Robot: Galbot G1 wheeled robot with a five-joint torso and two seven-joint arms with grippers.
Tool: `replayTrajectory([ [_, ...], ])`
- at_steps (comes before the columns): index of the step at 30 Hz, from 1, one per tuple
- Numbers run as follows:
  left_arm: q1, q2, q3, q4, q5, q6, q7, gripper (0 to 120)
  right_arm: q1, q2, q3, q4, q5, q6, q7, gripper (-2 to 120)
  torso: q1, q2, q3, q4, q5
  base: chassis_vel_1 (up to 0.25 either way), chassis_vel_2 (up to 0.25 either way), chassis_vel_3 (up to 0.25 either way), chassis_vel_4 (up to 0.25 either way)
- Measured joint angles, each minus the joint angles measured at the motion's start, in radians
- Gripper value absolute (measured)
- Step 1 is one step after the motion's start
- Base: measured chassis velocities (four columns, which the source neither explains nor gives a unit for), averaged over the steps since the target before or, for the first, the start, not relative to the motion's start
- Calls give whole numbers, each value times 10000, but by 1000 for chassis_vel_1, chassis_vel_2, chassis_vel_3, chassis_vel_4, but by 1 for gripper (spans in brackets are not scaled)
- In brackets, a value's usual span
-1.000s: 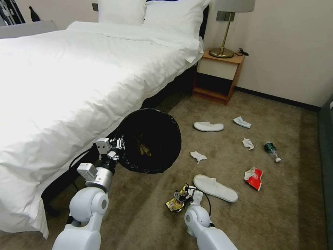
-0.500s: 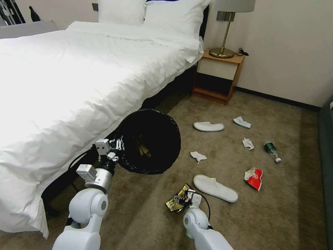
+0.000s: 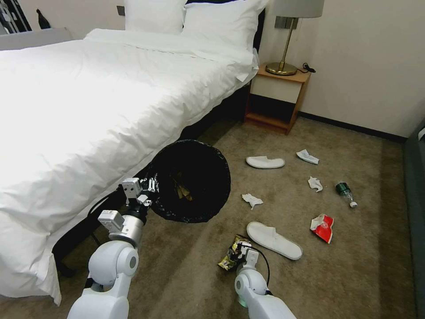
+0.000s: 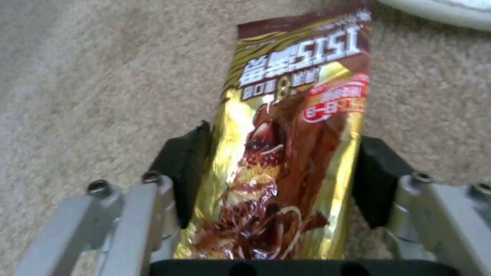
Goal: Pick up the trash bin, then pick up the garbage on the floor and place it into the trash bin.
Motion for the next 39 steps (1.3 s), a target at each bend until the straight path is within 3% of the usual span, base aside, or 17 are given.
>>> replayTrajectory([
  [5,-13,23,2,1,0,-2,2,3,-26,-27,33,-5,-62,20,4,41,1,-4,1,-1,-1,0,0,0,0],
  [7,-17,41,-2,0,-4,-2,2,3,-35,-45,42,-9,-94,36,8,28,1,-7,3,0,-1,0,0,0,0],
  [9,-14,43,-3,-1,-4,-2,3,3,-39,-55,43,-10,-100,40,8,24,1,-7,3,1,0,0,0,0,0],
  [11,-6,45,-3,-3,-5,-4,5,3,-44,-71,47,-20,-122,59,13,13,3,-9,4,3,2,0,0,0,0],
  [13,-6,45,-3,-3,-5,-4,5,3,-44,-71,47,-20,-122,59,13,13,3,-9,4,3,2,0,0,0,0],
  [15,-8,52,1,-5,-9,-5,7,3,-44,-82,49,-38,-150,79,13,0,4,-10,5,11,12,0,0,0,0],
  [27,-33,60,-2,4,-22,-4,5,3,-58,-69,62,-45,-305,173,-30,0,3,-11,5,8,10,0,0,0,0],
  [31,-28,79,-11,49,-68,23,-44,3,-224,-143,63,257,-348,180,-60,0,4,-12,6,19,26,0,0,0,0],
  [33,-22,100,-14,50,-104,55,-94,3,-280,-225,38,384,-532,220,-73,0,5,-11,7,19,24,0,0,0,0],
  [37,-19,142,-4,85,-155,212,-221,3,-354,-663,-115,878,-2183,891,-432,0,5,-12,6,9,12,0,0,0,0],
  [39,-19,143,-2,92,-160,228,-234,3,-359,-700,-120,942,-2266,922,-445,0,5,-12,5,8,11,0,0,0,0],
])
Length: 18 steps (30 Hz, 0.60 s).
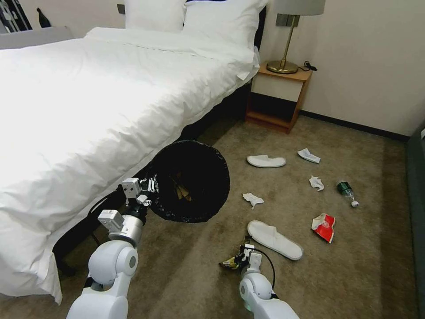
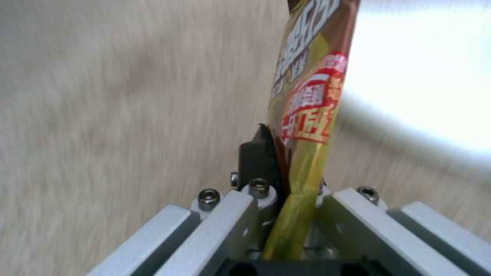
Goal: Pick up the trash bin, then pick up the garbage on the floor and place it into the trash bin.
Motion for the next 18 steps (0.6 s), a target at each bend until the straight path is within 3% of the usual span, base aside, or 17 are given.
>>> replayTrajectory([
  [3,1,4,11,66,-54,102,-92,3,-15,-193,-44,389,-671,216,-17,0,0,1,1,-1,2,0,0,0,0],
  [6,2,7,35,227,-72,185,-214,3,-17,-375,203,689,-2256,1018,-242,0,0,1,-1,-1,-2,0,0,0,0],
  [18,-16,-3,78,571,-34,289,-405,3,-448,-484,720,1857,-3126,1670,-264,0,-1,3,-1,-1,-3,0,0,0,0],
])
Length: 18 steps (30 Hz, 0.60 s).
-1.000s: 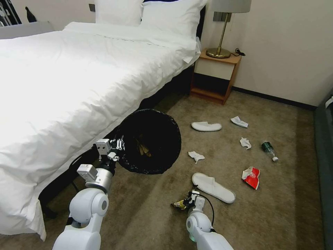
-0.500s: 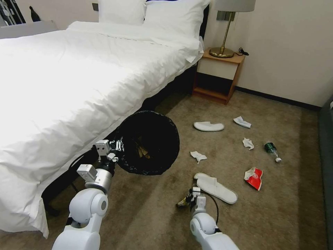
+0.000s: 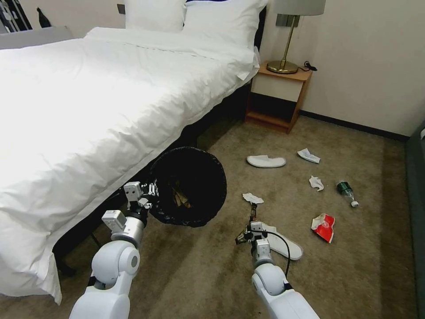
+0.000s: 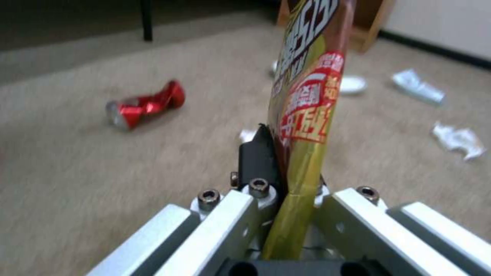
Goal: Pick up the trash bin, then pick up the garbage on the floor and place it into the trash bin.
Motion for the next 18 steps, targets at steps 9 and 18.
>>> replayTrajectory([
  [9,93,-119,249,274,-69,347,-257,3,-202,-164,654,1371,-181,94,-53,0,-1,1,-1,-2,-1,0,0,0,0],
  [18,394,42,657,233,-1198,1782,-851,3,-224,-632,801,3297,-359,-81,-226,0,-1,1,-1,0,-1,0,0,0,0],
])
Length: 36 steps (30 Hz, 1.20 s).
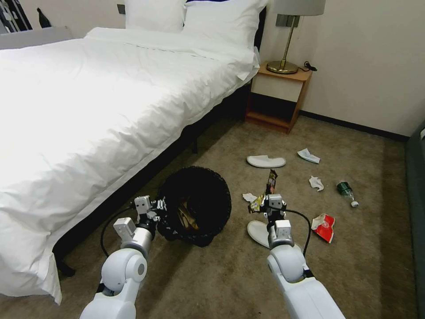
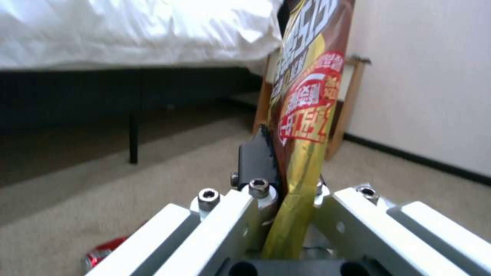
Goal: Pick up the trash bin, then pick up the garbage on the floor and place it into the trash bin.
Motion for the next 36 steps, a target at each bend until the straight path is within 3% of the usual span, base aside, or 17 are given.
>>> replayTrajectory([
  [6,92,37,106,-50,-476,1014,-213,3,-145,-198,13,1000,-45,-37,-196,0,0,0,0,0,0,0,0,0,0],
  [8,173,50,234,-170,-819,1656,-326,3,-186,-288,-62,1407,-160,-60,-298,0,0,0,0,-1,0,0,0,0,0],
  [11,229,57,341,-189,-895,1976,-345,3,-273,-372,-204,1761,-290,-75,-414,0,0,0,0,-1,0,0,0,0,0],
  [19,294,59,516,-188,-923,2561,-306,3,-690,-563,-628,2546,-836,-71,-841,0,0,0,-1,-2,-1,0,0,0,0],
  [26,241,48,647,-171,-1166,3047,105,3,-838,-500,-1126,2748,-1717,145,-1165,0,0,0,0,-1,-1,0,0,0,0],
  [36,148,-12,726,-269,-1273,3279,125,3,-1182,-330,-1897,2595,-2297,274,-1296,0,-1,0,0,0,-1,0,0,0,0],
])
